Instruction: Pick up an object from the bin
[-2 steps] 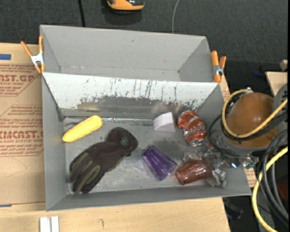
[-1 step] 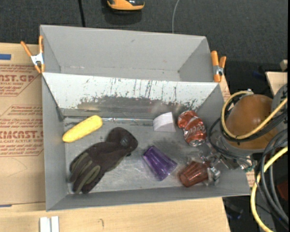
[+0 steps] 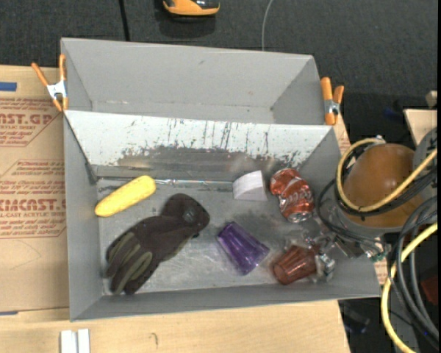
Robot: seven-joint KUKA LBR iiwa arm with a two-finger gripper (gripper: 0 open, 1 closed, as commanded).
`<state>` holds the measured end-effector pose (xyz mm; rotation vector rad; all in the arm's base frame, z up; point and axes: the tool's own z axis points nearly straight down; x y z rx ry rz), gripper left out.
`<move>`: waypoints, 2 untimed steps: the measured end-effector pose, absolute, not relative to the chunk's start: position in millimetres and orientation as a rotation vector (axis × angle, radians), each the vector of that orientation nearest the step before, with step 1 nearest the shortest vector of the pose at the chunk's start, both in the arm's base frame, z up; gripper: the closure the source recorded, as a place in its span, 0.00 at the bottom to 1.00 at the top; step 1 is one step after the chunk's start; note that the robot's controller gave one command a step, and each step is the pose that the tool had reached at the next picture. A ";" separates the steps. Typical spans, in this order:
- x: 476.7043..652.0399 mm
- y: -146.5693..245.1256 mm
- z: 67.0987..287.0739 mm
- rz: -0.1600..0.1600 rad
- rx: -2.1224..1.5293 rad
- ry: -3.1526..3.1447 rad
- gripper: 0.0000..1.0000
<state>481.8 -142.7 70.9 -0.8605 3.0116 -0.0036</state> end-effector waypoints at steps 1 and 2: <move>481.3 -142.3 74.1 -0.001 -0.862 3.015 1.00; 479.1 -141.6 84.6 0.006 -0.865 3.024 1.00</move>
Offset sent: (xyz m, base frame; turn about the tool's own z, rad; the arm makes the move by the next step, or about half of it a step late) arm 0.0000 0.0000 0.0652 0.0000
